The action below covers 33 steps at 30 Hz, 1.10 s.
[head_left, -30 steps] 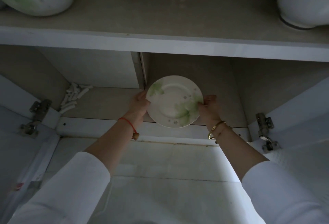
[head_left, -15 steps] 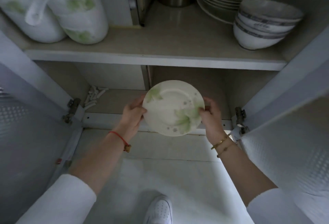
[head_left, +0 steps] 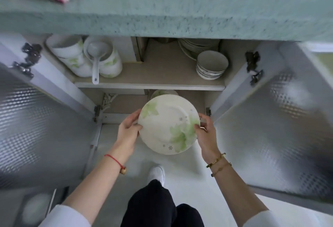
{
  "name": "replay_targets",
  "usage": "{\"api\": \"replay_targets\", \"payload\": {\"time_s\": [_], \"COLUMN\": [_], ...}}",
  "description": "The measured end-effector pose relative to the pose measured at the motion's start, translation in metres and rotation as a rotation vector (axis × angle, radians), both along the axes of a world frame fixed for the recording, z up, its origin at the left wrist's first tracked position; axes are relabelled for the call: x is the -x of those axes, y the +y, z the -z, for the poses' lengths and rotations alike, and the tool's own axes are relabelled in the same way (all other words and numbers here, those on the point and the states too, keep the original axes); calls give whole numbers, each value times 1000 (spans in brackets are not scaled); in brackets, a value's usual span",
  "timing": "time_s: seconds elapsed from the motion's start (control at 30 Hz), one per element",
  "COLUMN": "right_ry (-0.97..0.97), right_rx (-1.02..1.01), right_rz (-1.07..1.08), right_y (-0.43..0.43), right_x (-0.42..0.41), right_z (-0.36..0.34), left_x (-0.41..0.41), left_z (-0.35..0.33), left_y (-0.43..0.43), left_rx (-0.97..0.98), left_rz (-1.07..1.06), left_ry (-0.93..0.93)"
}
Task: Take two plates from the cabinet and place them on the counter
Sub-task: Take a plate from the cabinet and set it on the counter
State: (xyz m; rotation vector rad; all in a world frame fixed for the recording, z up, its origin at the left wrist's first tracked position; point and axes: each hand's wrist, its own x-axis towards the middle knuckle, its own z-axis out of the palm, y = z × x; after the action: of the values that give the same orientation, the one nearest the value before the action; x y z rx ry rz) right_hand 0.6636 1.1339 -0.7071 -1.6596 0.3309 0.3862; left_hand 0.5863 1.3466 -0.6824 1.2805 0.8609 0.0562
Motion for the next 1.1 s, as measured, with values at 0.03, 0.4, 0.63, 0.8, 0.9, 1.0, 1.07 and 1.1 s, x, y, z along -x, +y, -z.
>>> {"api": "replay_targets", "payload": {"time_s": [0.03,0.4,0.63,0.8,0.9,1.0,1.07,1.1], "right_ry": [-3,-44,-91,-150,-182,-200,-211,-217], "right_rx": [-10,-99,-71,-35,-20,-6,-17,-18], "right_rz": [1,33,161,230,323,455,548,598], "right_y": [-4,-64,-119,-161,-185,-204,-217,-223], "right_x": [8,109,172,203,224,246,261,269], "right_z": [-25,-297,-423,-476,-497,-510,-517,-520], "left_x": [7,96,135,150,152,147,141,137], "left_z": [-22,-286,-424,-479,-497,-509,-515,-518], "left_y": [-3,-58,-100,-132,-152,-173,-188,-197], "left_rx": [-1,-2,-49,-39,-58,-26,-1,17], "left_rz": [9,4,201,354,480,590,675,719], "left_ry": [-4,-49,-135,-220,-238,-242,-251,-250]}}
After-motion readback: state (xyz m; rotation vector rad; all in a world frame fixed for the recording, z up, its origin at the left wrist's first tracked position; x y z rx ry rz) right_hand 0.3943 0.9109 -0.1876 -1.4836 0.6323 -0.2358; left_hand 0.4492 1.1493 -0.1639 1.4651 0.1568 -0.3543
